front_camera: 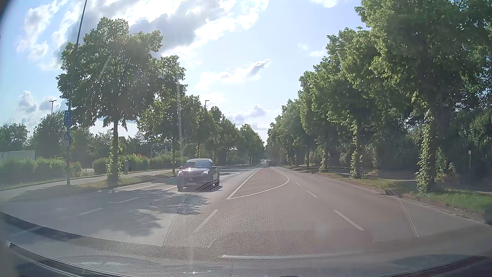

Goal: Follow the waypoints while adhering to traffic rules and regulations

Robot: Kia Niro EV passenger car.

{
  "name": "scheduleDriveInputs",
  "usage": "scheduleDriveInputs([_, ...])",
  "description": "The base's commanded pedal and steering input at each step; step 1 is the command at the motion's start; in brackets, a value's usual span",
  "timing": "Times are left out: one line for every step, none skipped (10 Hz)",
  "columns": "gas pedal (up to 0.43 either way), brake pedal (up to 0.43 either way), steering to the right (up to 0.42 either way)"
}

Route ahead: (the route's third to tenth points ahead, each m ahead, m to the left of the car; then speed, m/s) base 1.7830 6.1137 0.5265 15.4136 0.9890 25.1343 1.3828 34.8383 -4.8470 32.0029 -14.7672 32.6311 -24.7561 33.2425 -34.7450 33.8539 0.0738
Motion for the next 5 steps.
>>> scheduleDriveInputs([0.000,0.238,-0.222])
scheduleDriveInputs([0.000,0.238,-0.222])
scheduleDriveInputs([0.000,0.238,-0.222])
scheduleDriveInputs([0.000,0.238,-0.224])
scheduleDriveInputs([0.000,0.207,-0.238])
